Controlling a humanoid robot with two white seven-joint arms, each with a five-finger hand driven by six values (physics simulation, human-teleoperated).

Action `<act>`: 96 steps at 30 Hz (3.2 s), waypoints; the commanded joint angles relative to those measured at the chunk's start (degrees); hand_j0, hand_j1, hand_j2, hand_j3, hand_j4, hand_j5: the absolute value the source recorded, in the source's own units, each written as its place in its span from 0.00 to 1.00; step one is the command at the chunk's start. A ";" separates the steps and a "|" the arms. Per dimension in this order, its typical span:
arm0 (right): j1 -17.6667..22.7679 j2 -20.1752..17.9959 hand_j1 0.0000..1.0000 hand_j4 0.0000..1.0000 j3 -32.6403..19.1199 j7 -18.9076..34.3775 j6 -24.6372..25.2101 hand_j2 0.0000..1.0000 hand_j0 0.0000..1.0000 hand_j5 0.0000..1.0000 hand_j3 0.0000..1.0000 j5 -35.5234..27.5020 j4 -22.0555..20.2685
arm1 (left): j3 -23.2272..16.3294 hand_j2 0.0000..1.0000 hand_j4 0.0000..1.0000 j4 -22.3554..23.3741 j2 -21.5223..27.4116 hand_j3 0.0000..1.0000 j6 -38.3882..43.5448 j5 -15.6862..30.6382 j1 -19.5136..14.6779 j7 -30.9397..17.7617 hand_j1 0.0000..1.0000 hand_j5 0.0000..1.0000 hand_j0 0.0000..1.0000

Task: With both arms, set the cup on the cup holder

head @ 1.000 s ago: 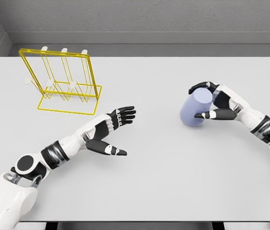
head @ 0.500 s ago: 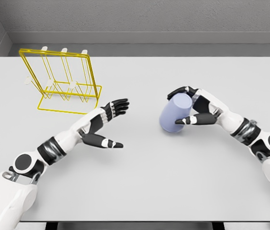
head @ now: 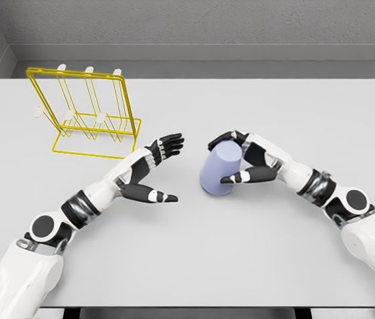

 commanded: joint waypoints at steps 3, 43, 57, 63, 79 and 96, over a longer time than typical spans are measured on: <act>-0.18 0.65 0.63 0.63 0.13 0.00 0.27 0.63 0.63 0.63 0.63 1.41 0.33 | 0.23 1.00 1.00 0.10 -0.31 1.00 -0.06 -0.56 0.00 0.00 1.00 1.00 1.00; -3.78 -5.58 1.00 1.00 -0.40 0.00 -0.08 1.00 1.00 1.00 1.00 12.31 3.41 | 0.59 1.00 1.00 5.72 -5.50 1.00 -0.24 -5.74 -1.85 0.00 1.00 1.00 1.00; -11.51 -19.74 1.00 1.00 -0.48 0.00 -7.92 1.00 1.00 1.00 1.00 19.59 5.51 | -0.82 1.00 1.00 7.39 -9.10 1.00 -1.64 -10.14 -3.34 0.00 1.00 1.00 1.00; -12.57 -20.62 1.00 1.00 -0.40 -8.99 -7.92 1.00 1.00 1.00 1.00 34.37 6.04 | -0.82 1.00 1.00 9.06 -9.63 1.00 -1.64 -10.22 -4.04 0.00 1.00 1.00 1.00; -12.74 -21.58 1.00 1.00 -2.59 -8.63 -7.92 1.00 1.00 1.00 1.00 34.46 6.48 | -2.05 1.00 1.00 13.02 -11.56 1.00 -1.82 -10.14 -5.80 0.00 1.00 1.00 1.00; -12.48 -20.70 1.00 1.00 -2.59 -8.55 -7.92 1.00 1.00 1.00 1.00 34.46 6.48 | -3.37 1.00 1.00 13.28 -12.27 1.00 -2.96 -10.14 -6.33 0.00 1.00 1.00 1.00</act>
